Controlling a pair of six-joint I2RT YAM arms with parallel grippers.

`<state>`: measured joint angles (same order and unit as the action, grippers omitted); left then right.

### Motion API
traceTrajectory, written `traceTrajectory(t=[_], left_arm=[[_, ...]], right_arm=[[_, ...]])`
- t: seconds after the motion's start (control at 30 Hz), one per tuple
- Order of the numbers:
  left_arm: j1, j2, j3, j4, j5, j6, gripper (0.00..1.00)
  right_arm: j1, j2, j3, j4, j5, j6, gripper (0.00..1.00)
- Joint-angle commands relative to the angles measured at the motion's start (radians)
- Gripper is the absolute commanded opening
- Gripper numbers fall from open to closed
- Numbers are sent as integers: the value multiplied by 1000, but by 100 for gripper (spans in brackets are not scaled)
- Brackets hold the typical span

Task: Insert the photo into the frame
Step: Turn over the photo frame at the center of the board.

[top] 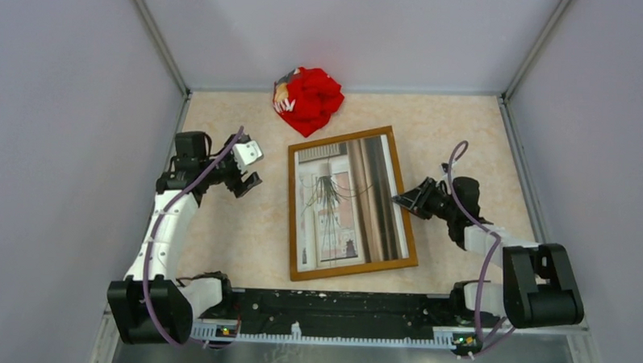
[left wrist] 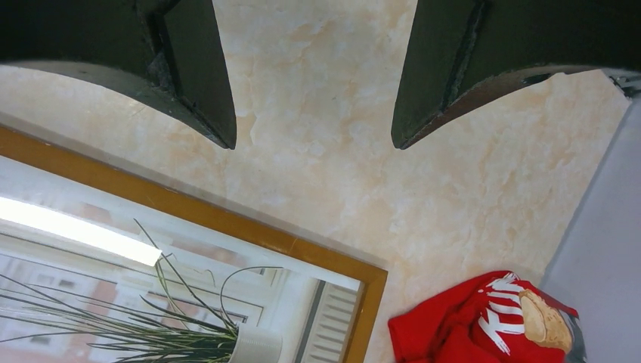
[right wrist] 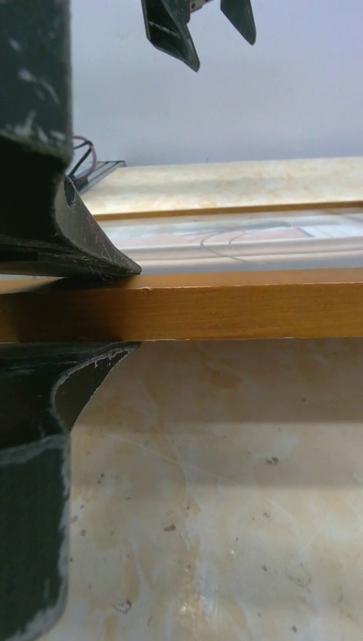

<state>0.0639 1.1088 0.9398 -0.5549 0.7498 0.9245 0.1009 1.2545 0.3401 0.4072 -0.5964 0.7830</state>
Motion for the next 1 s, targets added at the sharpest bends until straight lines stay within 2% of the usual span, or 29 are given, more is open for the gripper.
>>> traceTrajectory(t=[0.0, 0.33, 0.6, 0.63, 0.67, 0.7, 0.77, 0.87, 0.97], left_arm=[[4, -2, -17, 12, 7, 23, 82], [4, 20, -25, 23, -7, 27, 82], [4, 23, -38, 15, -11, 28, 84], [4, 24, -39, 13, -12, 28, 84], [4, 26, -39, 11, -15, 28, 85], [4, 28, -39, 12, -18, 22, 87], [4, 36, -38, 27, -31, -3, 98], [6, 69, -38, 83, -62, -104, 99], [14, 120, -58, 196, -100, -261, 99]], right_arm=[[-6, 45, 14, 16, 106, -103, 22], [-6, 54, 5, -48, 201, -117, 37], [-6, 8, 36, -158, 246, -150, 59], [-6, -5, 43, -176, 257, -152, 65], [-6, -18, 52, -204, 267, -158, 91], [-6, -35, 66, -236, 284, -169, 98], [-6, -70, 101, -307, 335, -191, 99], [-6, -136, 170, -395, 452, -230, 99], [-6, -190, 239, -499, 645, -280, 99]])
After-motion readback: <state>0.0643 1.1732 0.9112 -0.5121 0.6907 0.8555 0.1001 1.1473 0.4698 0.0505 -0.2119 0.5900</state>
